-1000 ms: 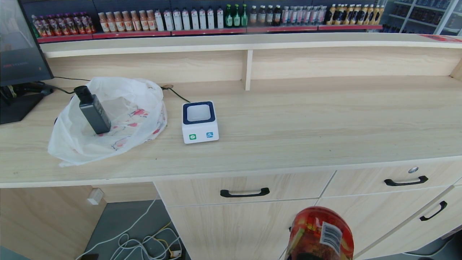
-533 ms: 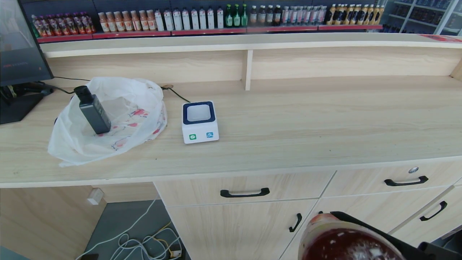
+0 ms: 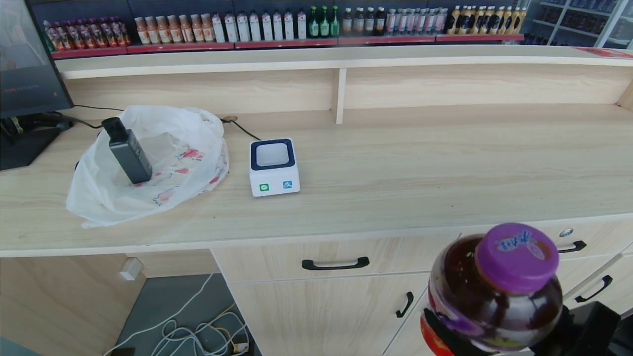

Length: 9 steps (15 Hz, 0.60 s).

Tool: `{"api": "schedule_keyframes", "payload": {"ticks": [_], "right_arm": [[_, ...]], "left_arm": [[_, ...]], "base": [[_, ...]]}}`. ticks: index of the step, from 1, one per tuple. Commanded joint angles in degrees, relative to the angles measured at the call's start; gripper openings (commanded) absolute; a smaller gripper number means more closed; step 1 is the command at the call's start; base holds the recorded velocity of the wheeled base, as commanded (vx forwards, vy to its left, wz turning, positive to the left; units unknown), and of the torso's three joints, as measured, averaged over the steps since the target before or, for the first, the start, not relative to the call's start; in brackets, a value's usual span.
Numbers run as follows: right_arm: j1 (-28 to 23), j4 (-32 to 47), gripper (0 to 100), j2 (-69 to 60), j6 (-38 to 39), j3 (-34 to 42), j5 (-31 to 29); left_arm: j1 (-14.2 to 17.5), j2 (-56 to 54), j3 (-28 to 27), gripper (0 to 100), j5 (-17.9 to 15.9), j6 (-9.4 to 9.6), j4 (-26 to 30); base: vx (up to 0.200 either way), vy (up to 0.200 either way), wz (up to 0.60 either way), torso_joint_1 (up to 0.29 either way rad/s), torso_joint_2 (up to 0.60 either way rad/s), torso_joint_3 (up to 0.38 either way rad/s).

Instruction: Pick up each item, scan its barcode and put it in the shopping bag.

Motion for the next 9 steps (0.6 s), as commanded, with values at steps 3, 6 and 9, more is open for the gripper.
{"api": "schedule_keyframes", "payload": {"ticks": [3,6,9], "right_arm": [[-9.4,5.7,0,0.9,9.2,-5.4,-0.2],[-15.9,7.3,0,3.9,16.1,-13.7,0.5],[-20.1,10.8,0,7.3,21.3,-19.7,2.7]], "left_arm": [[0.0,0.0,0.0,100,0.0,0.0,0.0],[0.0,0.0,0.0,100,0.0,0.0,0.0],[0.0,0.0,0.0,100,0.0,0.0,0.0]], "base": [[0.0,0.0,0.0,0.0,0.0,0.0],[0.0,0.0,0.0,0.0,0.0,0.0],[0.0,0.0,0.0,0.0,0.0,0.0]]}}
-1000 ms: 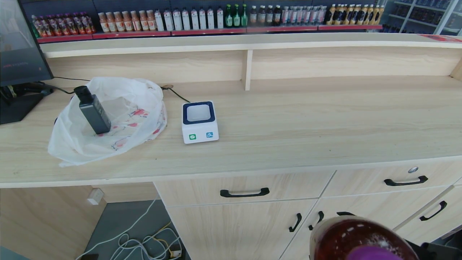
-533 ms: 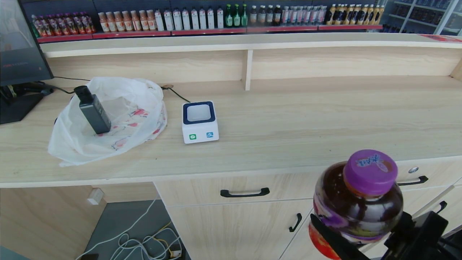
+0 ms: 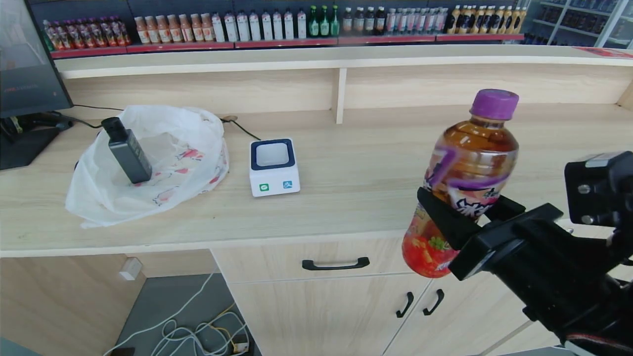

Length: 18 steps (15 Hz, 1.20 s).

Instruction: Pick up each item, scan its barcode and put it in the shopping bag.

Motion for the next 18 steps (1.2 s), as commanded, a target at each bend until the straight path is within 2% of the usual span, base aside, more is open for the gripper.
{"api": "schedule_keyframes", "payload": {"ticks": [1,4,6,10,14,18], "right_arm": [[-4.6,0.5,0,5.2,2.4,-4.4,4.7],[-11.9,0.4,0,9.5,4.6,-9.1,10.9],[-16.0,0.3,0,11.6,7.2,-12.7,12.1],[-18.9,-2.7,0,15.8,7.5,-18.2,12.0],[-19.7,-3.0,0,20.5,6.9,-25.5,12.2],[-21.3,-3.1,0,22.3,6.7,-28.2,12.2]], "left_arm": [[0.0,0.1,0.0,100,0.0,0.0,0.0],[0.0,0.0,0.0,100,0.0,0.0,0.0],[0.0,0.1,0.0,100,0.0,0.09,0.0],[0.0,0.1,0.0,100,0.0,0.09,0.0],[0.0,0.1,0.0,100,0.0,0.0,0.0],[0.0,0.1,0.0,100,0.0,-0.09,0.0]], "base": [[0.0,0.0,0.0,0.0,0.0,0.0],[0.0,0.0,0.0,0.0,0.0,0.0],[0.0,0.0,0.0,0.0,0.0,0.0],[0.0,0.0,0.0,0.0,0.0,0.0],[0.0,0.0,0.0,0.0,0.0,0.0],[0.0,0.2,0.0,0.001,0.0,0.001]]}}
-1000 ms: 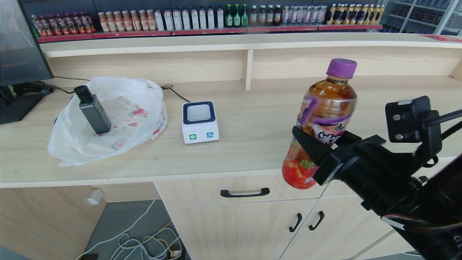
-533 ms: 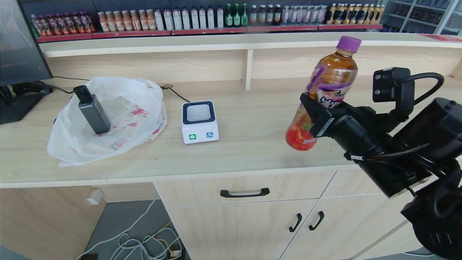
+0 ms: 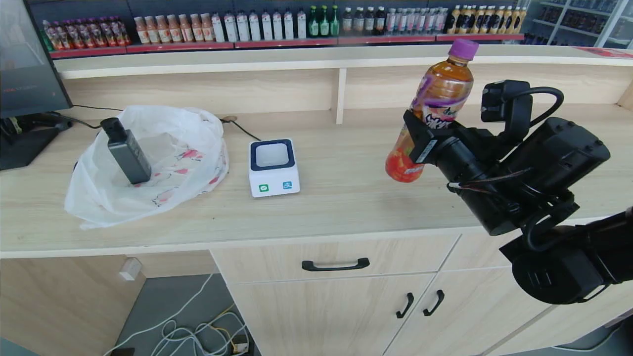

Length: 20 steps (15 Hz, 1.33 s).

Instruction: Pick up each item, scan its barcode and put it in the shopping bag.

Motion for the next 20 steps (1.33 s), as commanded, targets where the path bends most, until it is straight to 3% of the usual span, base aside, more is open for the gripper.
{"api": "schedule_keyframes", "payload": {"ticks": [1,8,17,20], "right_arm": [[-0.5,-0.1,0,1.4,-0.1,-1.6,-0.1],[-0.4,0.0,0,-1.4,-0.2,-1.5,-0.4],[-1.1,-0.5,0,-7.9,-1.6,4.0,-1.2],[-1.0,-0.1,0,-10.3,-2.4,6.3,-2.4]], "left_arm": [[0.0,0.1,0.0,100,0.0,-0.04,0.0],[0.1,0.1,0.0,100,0.0,-0.04,0.0],[0.0,0.0,0.0,100,0.0,0.14,0.0],[0.0,0.0,0.0,100,0.0,0.05,0.0]], "base": [[0.0,0.2,0.0,-0.012,0.0,0.007],[0.0,0.2,0.0,0.004,0.01,0.0],[0.0,0.2,0.0,0.004,0.0,0.003],[0.0,0.0,0.0,0.0,0.0,0.0]]}}
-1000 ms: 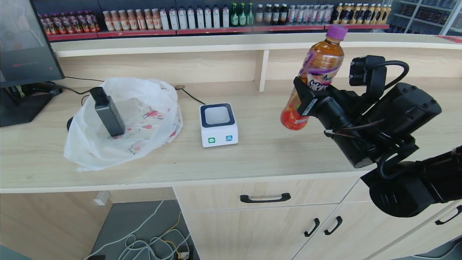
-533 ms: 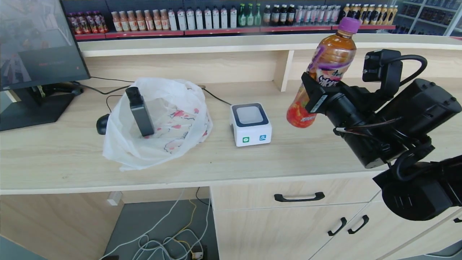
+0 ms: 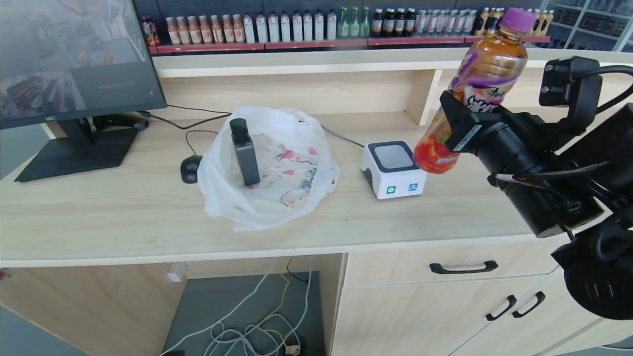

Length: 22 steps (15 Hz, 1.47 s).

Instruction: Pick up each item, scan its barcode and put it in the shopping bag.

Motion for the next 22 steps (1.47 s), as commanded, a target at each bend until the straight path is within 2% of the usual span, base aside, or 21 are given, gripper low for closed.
{"api": "schedule_keyframes", "payload": {"ticks": [1,6,12,17,19,22], "right_arm": [[0.0,0.1,0,-1.8,-0.2,1.8,0.1],[-0.1,-0.8,0,-5.4,-1.4,8.8,1.3],[0.3,-2.2,0,-6.3,-2.6,8.4,5.5],[0.1,-3.7,0,-6.0,2.2,9.1,5.6],[-0.1,-3.8,0,-4.0,8.0,8.4,5.5],[0.4,-3.3,0,0.3,11.3,3.4,6.3]], "left_arm": [[0.0,0.1,0.0,100,0.0,0.0,0.0],[0.0,0.1,0.0,100,0.0,0.0,0.0],[0.0,0.1,0.0,100,0.0,0.0,0.0],[0.0,0.1,0.0,100,0.0,0.0,0.0],[0.0,0.1,0.0,100,0.0,0.0,0.0],[0.0,0.1,0.0,100,0.0,0.0,0.0]], "base": [[0.0,0.0,0.0,0.0,0.0,0.0],[0.0,0.0,0.0,0.0,0.0,0.0],[0.0,0.0,0.0,0.0,0.0,0.0],[0.0,0.0,0.0,0.0,0.0,0.0],[0.0,0.0,0.0,0.0,0.0,0.0],[0.0,0.0,0.0,0.0,0.0,0.0]]}}
